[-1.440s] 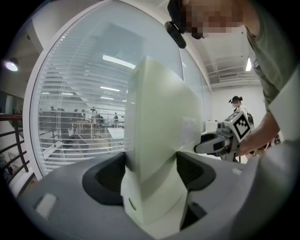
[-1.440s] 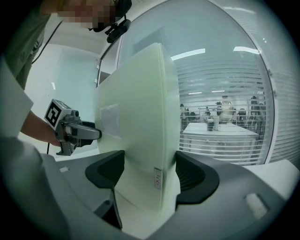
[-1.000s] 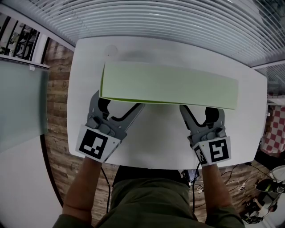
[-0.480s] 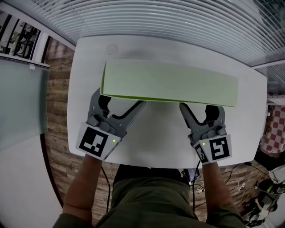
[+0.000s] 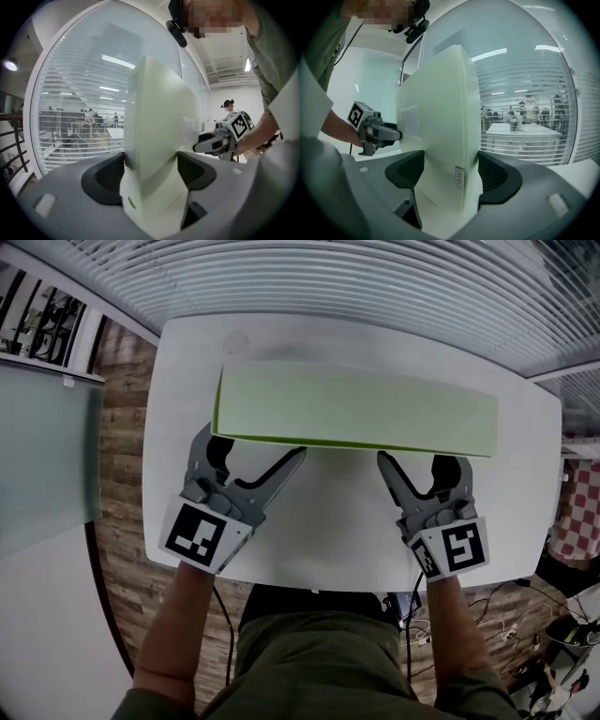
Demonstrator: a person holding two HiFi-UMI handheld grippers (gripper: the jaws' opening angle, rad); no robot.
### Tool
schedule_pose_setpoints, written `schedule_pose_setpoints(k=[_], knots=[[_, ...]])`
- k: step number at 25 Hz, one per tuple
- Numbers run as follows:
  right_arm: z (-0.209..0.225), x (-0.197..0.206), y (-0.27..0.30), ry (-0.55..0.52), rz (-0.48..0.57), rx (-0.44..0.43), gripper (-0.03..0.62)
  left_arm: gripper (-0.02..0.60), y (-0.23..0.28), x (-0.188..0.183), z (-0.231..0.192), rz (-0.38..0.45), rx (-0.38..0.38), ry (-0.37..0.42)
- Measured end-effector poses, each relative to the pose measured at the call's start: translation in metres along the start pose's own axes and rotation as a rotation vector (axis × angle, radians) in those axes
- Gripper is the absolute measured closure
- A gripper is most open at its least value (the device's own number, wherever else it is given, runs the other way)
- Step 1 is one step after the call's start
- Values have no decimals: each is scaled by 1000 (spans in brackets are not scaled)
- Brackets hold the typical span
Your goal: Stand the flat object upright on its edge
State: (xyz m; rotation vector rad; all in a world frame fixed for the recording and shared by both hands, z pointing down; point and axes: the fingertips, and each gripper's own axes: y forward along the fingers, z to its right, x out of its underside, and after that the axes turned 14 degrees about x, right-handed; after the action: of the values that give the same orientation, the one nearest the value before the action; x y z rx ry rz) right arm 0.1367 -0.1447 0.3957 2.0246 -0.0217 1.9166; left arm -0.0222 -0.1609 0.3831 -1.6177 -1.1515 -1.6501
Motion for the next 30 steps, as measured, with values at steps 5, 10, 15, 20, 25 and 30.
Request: schedule_pose_setpoints(k=[5,10,15,20,25,30], knots=[[0,1,-1,13,-1,0,249,247,-2,1,0,10,-4,-9],[0,1,0,14,0,0,249,247,-3,1,0,14,-5,-15],[-1,5,0,20,-5,5,249,247,-5,2,-3,16,-11,-15],[4,5,-1,26,-8,14,249,247,-6,2,-4,11,-14,-16],[4,2,-3,20,-3,8,249,247,-9,0,-6,15,-23,-19],[6,-2,-8,27,0,5,249,247,-21,6,-8,-24,-47,-17]])
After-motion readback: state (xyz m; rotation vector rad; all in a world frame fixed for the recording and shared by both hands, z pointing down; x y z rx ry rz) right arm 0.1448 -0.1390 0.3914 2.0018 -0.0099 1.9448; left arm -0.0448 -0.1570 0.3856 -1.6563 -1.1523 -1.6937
